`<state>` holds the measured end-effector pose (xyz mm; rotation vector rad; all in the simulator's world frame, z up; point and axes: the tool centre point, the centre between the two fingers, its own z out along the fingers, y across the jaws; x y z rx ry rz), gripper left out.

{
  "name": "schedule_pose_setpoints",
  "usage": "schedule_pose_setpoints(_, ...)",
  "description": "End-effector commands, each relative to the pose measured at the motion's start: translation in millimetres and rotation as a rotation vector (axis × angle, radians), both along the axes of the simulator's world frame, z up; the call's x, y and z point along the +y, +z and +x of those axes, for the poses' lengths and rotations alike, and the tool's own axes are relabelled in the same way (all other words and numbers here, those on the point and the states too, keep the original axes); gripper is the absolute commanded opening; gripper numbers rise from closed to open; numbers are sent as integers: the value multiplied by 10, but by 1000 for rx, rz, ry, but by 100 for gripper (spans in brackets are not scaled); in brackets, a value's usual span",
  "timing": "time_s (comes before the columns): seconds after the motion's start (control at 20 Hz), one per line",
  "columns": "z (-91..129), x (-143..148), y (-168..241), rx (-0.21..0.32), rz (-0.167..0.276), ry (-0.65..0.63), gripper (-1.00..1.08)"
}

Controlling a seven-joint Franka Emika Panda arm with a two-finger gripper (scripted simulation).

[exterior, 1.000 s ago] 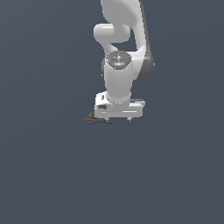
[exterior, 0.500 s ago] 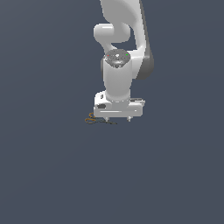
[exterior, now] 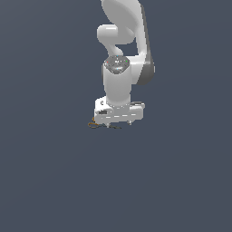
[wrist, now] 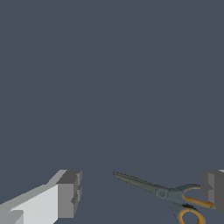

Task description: Pick up the object and move it to a goal position.

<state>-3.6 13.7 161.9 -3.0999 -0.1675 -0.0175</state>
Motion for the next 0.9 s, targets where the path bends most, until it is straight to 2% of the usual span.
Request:
schedule_pose_setpoints(0.0, -32, -56, -57, -1, -4, 46, 100)
schedule_pose_setpoints(0.85, -355, -477, -517, -6, -32, 451, 100)
